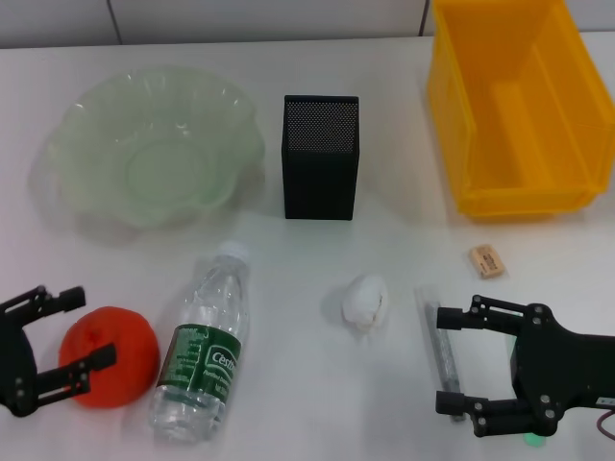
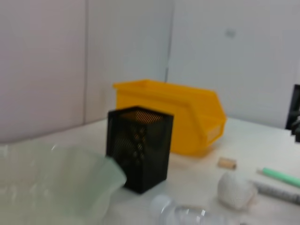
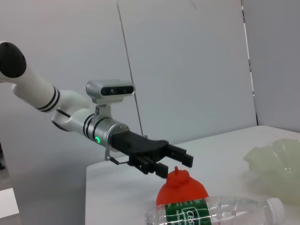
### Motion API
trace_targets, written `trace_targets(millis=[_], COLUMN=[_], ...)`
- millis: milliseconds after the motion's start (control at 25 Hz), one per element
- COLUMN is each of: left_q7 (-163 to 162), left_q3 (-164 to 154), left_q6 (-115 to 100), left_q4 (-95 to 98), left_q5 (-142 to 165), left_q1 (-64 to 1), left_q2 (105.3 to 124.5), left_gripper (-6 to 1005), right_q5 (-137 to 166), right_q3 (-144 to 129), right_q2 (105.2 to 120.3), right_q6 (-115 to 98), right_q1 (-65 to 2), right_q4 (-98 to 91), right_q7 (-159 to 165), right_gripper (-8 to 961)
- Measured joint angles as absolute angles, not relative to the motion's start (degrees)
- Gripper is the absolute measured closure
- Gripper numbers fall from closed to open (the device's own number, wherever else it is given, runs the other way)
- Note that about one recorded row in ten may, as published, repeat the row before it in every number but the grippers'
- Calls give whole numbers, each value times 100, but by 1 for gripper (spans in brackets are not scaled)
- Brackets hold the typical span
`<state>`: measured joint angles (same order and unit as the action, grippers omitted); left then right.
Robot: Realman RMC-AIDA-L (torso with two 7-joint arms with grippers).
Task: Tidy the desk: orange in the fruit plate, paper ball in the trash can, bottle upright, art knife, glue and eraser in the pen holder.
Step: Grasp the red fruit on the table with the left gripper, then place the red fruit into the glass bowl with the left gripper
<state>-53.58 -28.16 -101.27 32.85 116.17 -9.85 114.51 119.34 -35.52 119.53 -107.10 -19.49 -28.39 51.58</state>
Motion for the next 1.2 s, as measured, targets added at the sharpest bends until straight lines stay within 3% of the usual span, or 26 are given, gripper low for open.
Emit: trace_targets(millis=[280,760,1040,1200], left_q7=[-5321,-5311,-5769,-5963], left_q3=[-2825,-2475,-2358,-2299], left_q6=[-9730,-9818,-9971,-9173], left_q4=[3206,3420,3686,3672], left_q5=[12003,11628,10700,10627], left_q1=[-1032,-1194,-1723,-2310], left_q2=[11570,11640,11676,11799], left_gripper=[316,746,803,821], right_q5=[11934,11934,11779,11760], right_q3=[-3583,-3536,-3524,-3524], right_q2=[11953,11946,11936,11935], right_q6=[-10704,-10770,-10779,-10780], right_q1=[-1979,-1959,-1911,-1906], right_q4=[-2839,-2842,-2843,-2839], right_q7=[5159,5183,5195,5192], right_gripper=[114,113,113,113])
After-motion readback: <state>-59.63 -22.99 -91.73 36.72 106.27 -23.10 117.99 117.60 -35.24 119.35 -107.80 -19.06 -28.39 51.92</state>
